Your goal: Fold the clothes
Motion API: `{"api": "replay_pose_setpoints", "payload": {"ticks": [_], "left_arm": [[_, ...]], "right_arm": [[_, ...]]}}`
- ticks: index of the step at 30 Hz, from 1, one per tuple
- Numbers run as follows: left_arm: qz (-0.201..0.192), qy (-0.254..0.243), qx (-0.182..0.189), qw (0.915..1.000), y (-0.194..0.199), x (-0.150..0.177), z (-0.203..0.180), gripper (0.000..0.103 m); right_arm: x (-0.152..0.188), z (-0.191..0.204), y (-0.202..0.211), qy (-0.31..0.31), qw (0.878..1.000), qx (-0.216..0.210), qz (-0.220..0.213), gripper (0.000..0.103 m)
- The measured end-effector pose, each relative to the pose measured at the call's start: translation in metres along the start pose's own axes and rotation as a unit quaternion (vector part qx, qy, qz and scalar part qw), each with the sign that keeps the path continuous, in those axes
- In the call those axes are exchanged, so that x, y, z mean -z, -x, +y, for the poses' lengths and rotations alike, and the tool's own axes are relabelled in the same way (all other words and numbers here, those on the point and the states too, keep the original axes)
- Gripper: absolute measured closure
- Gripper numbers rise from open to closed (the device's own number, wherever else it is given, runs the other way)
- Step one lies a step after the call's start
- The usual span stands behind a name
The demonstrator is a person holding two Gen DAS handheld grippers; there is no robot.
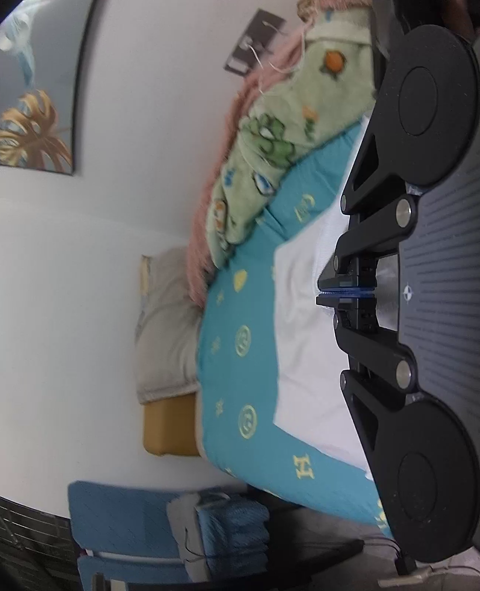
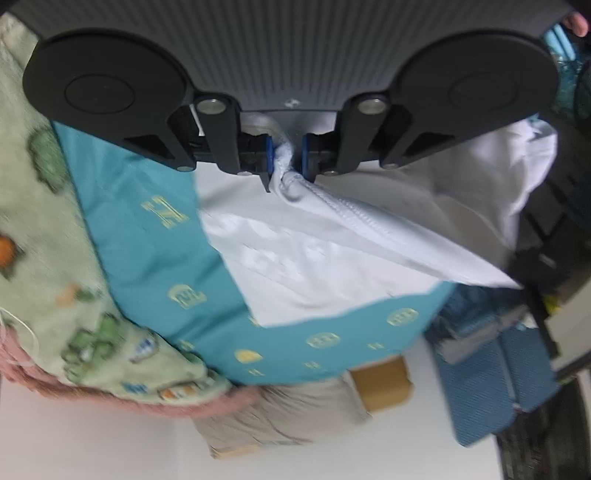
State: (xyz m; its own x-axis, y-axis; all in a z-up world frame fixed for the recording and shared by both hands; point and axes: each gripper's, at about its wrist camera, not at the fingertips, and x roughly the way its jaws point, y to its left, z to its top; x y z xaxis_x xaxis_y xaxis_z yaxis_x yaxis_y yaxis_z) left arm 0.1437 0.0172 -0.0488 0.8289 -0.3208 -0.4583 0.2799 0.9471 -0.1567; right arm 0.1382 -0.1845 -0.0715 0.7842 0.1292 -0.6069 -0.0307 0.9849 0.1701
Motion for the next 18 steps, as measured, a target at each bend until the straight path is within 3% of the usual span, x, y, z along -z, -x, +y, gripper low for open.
{"api": "replay_pose_setpoints", "payload": {"ticks": [4, 8, 13, 18], "left_arm": [[0.042, -0.003, -0.02, 0.9989, -0.022, 0.011, 0.006, 0.101], [0.068, -0.023, -0.033, 0.9969, -0.042, 0.022, 0.001, 0.091], [0.084, -0.037, -0.039, 0.995, -0.058, 0.03, -0.012, 0.055], [0.085, -0.04, -0.046, 0.9945, -0.07, 0.038, -0.024, 0.043]], "right_arm": [[-0.004, 0.0, 0.011, -0.013, 0.999, -0.038, -0.022, 0.087], [-0.007, -0.003, 0.015, -0.031, 0.997, -0.06, -0.025, 0.087], [-0.009, -0.007, 0.015, -0.056, 0.995, -0.081, -0.023, 0.087], [-0.011, -0.014, 0.019, -0.084, 0.991, -0.097, -0.033, 0.087]]}}
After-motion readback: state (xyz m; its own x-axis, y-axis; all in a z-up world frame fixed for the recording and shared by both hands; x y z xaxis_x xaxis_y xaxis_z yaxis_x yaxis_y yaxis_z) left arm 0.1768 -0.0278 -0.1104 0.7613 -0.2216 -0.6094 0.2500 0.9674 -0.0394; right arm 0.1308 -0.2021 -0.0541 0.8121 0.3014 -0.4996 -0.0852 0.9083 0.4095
